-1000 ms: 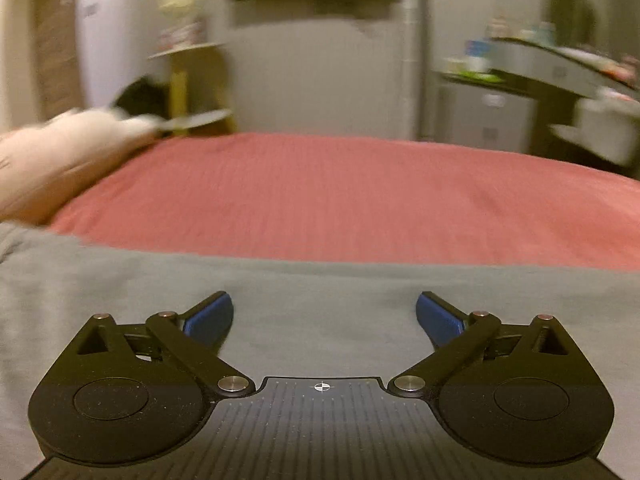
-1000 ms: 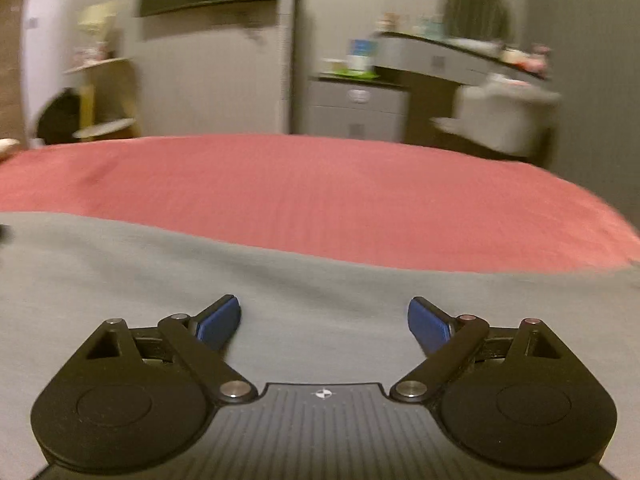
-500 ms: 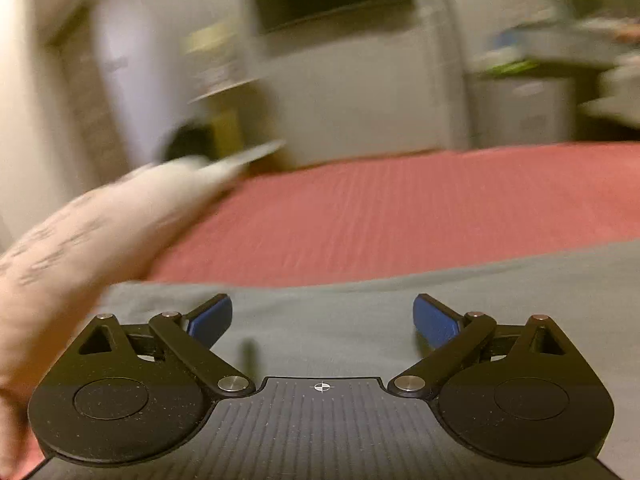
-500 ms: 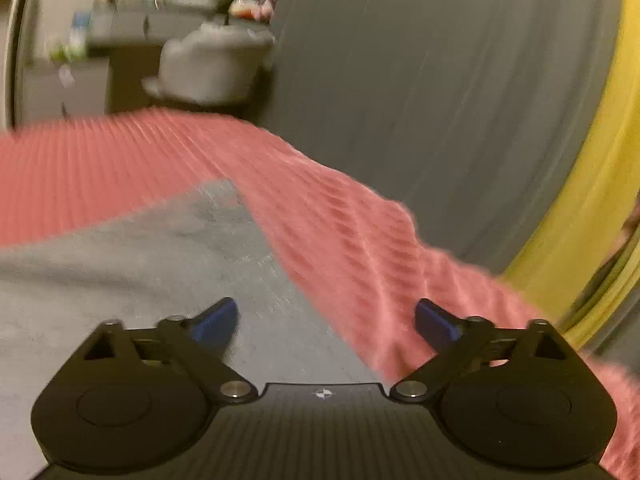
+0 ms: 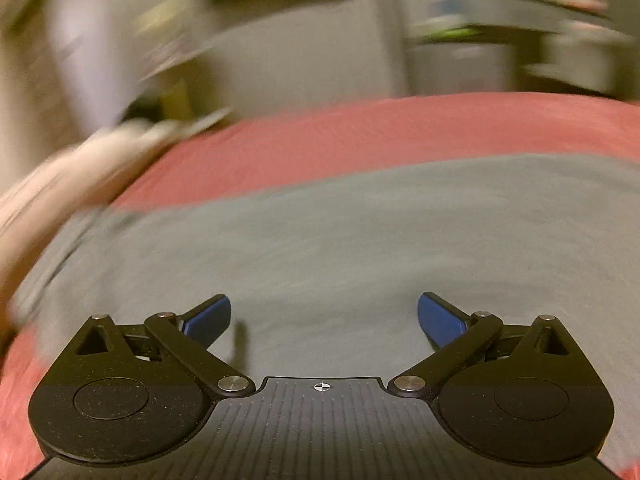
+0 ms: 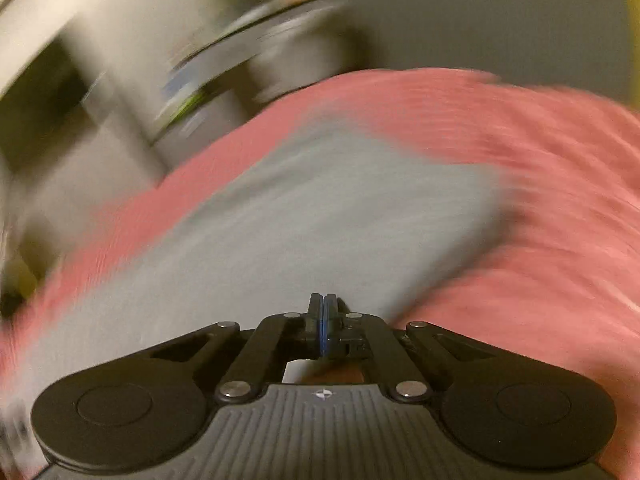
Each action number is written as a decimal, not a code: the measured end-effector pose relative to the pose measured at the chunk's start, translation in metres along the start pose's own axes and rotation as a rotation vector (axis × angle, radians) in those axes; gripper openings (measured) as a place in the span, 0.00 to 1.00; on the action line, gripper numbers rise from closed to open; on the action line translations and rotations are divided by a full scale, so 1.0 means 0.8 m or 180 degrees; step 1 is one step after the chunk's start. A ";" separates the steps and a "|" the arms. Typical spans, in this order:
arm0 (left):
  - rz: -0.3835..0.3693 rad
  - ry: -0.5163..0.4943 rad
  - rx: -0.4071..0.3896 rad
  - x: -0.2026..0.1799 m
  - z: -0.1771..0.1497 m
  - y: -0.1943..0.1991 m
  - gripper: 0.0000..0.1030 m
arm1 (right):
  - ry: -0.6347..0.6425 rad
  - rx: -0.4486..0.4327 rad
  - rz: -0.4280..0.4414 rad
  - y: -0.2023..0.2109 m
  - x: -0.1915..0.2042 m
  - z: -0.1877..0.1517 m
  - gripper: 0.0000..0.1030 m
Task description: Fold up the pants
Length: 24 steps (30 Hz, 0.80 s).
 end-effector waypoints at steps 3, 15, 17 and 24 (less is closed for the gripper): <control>-0.0148 0.0677 0.0326 0.039 0.001 0.006 1.00 | -0.0731 0.0028 -0.0093 0.010 -0.060 0.011 0.34; -0.0528 0.0884 0.0444 0.013 -0.016 0.056 1.00 | -0.1326 0.0014 0.0481 -0.027 -0.063 0.038 0.27; -0.0557 0.0895 0.0475 0.010 -0.018 0.055 1.00 | -0.1336 0.0036 0.0499 -0.024 -0.068 0.033 0.28; -0.0547 0.0861 0.0460 0.003 -0.020 0.056 1.00 | -0.0535 -0.0031 0.0078 0.013 -0.011 0.049 0.13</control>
Point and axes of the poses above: each gripper's, at about its wrist camera, not at the fingertips, and y roughly against the way its jaws point, x to its left, z to its top, the point moved 1 cm from there along -y, roughly the way its jaws point, and after that the axes turned 6 degrees about y, right-handed, at the moved point
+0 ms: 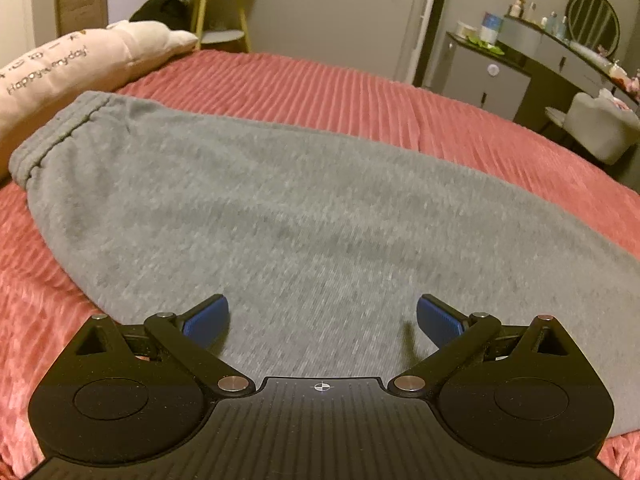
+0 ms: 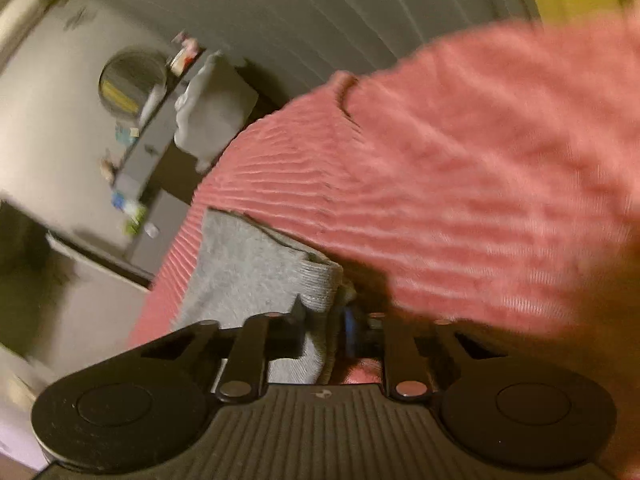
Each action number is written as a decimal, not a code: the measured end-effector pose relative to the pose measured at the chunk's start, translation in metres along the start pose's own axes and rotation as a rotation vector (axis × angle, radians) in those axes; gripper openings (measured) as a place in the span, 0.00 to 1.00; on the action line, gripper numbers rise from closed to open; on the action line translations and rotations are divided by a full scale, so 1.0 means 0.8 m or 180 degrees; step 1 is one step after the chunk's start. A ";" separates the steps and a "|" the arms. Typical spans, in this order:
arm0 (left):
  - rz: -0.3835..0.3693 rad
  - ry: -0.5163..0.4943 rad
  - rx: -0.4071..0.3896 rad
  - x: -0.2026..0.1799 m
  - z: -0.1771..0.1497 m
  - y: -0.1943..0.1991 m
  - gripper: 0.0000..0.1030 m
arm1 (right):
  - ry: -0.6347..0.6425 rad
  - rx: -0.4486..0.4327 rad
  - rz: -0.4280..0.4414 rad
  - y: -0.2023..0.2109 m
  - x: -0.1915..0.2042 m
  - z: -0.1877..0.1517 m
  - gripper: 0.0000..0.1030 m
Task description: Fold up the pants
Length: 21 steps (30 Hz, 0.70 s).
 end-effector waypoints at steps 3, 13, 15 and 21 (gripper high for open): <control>-0.0128 -0.0032 -0.0014 -0.001 0.000 0.003 1.00 | 0.0621 -0.0220 -0.0084 0.027 0.063 0.002 0.11; -0.0842 -0.0039 -0.0037 -0.002 -0.001 0.021 1.00 | 0.2860 -0.0178 0.0846 0.072 0.337 -0.148 0.11; -0.0983 -0.0020 -0.0023 0.001 -0.001 0.025 1.00 | 0.3116 0.0110 0.1098 0.065 0.369 -0.202 0.11; -0.1367 0.0163 0.0201 0.005 0.003 0.020 1.00 | 0.3453 0.1329 0.1419 0.027 0.407 -0.317 0.20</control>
Point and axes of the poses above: each gripper's, at about its wrist camera, not at the fingertips, and y roughly against the way its jaws point, x to its left, z to its top, the point moved 1 cm from there along -y, roughly the way its jaws point, and after that the axes turned 6 degrees about y, right-handed, at the moved point
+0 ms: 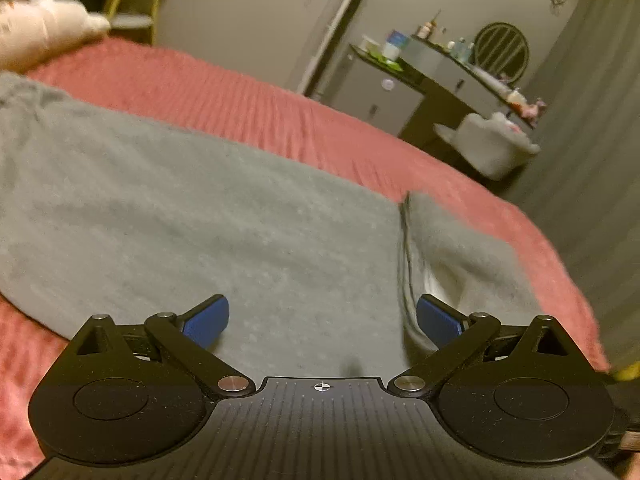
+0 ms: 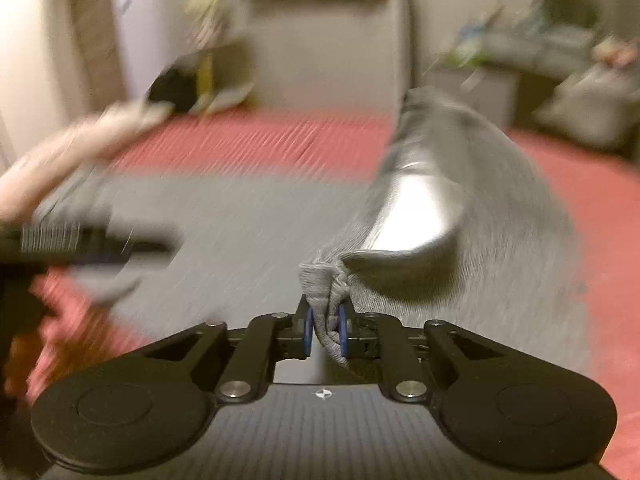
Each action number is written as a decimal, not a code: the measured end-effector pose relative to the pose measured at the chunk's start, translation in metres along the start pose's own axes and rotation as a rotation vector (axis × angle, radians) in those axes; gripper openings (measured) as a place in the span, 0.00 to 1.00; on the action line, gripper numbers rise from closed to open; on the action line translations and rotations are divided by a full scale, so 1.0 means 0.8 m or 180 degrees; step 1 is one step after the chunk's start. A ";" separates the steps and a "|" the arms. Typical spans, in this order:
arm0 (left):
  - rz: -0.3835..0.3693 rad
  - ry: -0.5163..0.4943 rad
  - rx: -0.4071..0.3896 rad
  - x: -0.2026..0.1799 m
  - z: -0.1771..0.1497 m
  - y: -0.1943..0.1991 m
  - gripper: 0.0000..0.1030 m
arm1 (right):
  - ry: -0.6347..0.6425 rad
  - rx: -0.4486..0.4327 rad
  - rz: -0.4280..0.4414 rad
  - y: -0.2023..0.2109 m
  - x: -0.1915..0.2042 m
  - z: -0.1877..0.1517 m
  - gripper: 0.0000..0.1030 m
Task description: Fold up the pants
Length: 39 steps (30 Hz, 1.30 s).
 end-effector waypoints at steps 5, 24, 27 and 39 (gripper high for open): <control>-0.0466 0.0303 0.0441 -0.011 0.004 -0.030 0.98 | -0.1601 -0.0558 0.0480 0.050 -0.075 -0.040 0.62; -0.0531 0.0359 0.1280 -0.102 -0.004 -0.163 0.16 | -0.3639 -0.0825 0.0606 0.087 -0.177 -0.160 0.71; -0.0678 0.0554 0.1164 -0.101 0.000 -0.149 0.15 | -0.3683 -0.0769 0.0795 0.079 -0.178 -0.155 0.71; -0.0708 0.0683 0.1003 -0.086 0.005 -0.120 0.15 | -0.3920 -0.0900 0.0527 0.067 -0.184 -0.138 0.59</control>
Point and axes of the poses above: each gripper's, at about its wrist camera, not at the fingertips, and y roughly against the way its jaws point, x to its left, z to its top, the point moved 1 cm from there along -y, roughly the way its jaws point, and after that the axes turned 6 degrees about y, right-handed, at the moved point
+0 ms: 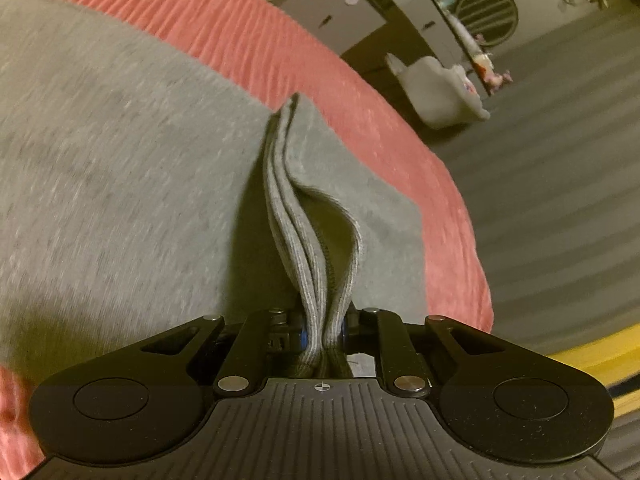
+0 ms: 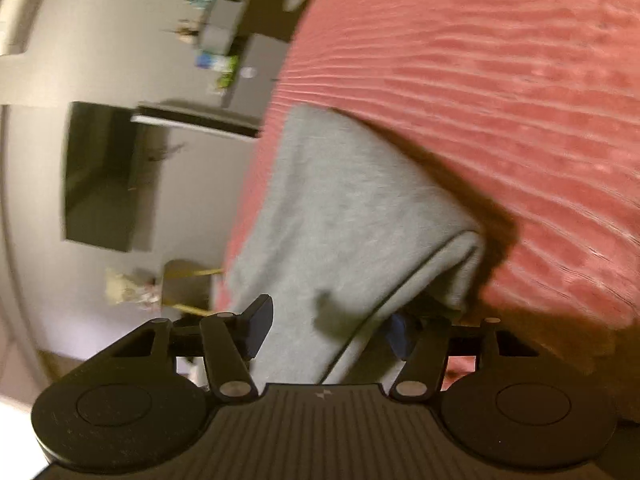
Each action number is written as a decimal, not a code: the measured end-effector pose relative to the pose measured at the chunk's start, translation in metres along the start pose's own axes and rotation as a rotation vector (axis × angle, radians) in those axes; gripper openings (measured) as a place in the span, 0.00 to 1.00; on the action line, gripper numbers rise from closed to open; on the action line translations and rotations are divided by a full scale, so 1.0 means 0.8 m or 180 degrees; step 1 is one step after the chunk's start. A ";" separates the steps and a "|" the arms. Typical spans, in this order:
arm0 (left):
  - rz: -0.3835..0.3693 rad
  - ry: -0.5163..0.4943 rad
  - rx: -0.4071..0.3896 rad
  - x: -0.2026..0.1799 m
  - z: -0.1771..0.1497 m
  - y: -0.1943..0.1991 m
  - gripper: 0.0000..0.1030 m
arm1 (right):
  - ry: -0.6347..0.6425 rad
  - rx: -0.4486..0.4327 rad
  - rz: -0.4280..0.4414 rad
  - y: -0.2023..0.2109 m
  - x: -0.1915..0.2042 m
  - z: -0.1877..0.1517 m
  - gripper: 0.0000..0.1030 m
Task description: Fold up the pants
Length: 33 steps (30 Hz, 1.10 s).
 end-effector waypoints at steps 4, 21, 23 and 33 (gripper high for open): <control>0.0093 -0.0055 -0.0064 0.007 0.000 0.006 0.15 | -0.0151 -0.0247 -0.0202 -0.002 -0.012 0.004 0.32; 0.0362 -0.0128 -0.0352 0.057 0.031 0.015 0.62 | -0.0145 -0.0231 -0.0277 -0.007 -0.024 -0.004 0.19; 0.0347 -0.0135 -0.0258 0.053 0.043 -0.001 0.66 | -0.0175 -0.0230 -0.0264 -0.008 -0.027 -0.003 0.19; 0.0610 -0.0349 -0.0216 0.031 0.084 -0.040 0.17 | -0.0132 -0.0208 -0.0244 -0.012 -0.034 0.000 0.20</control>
Point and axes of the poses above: each gripper's, at about its wrist camera, not at the fingertips, and y roughly against the way its jaws point, x to its left, z to its top, the point moved 1 cm from there along -y, roughly the way its jaws point, and after that the axes turned 6 degrees about y, right-handed, at the moved point
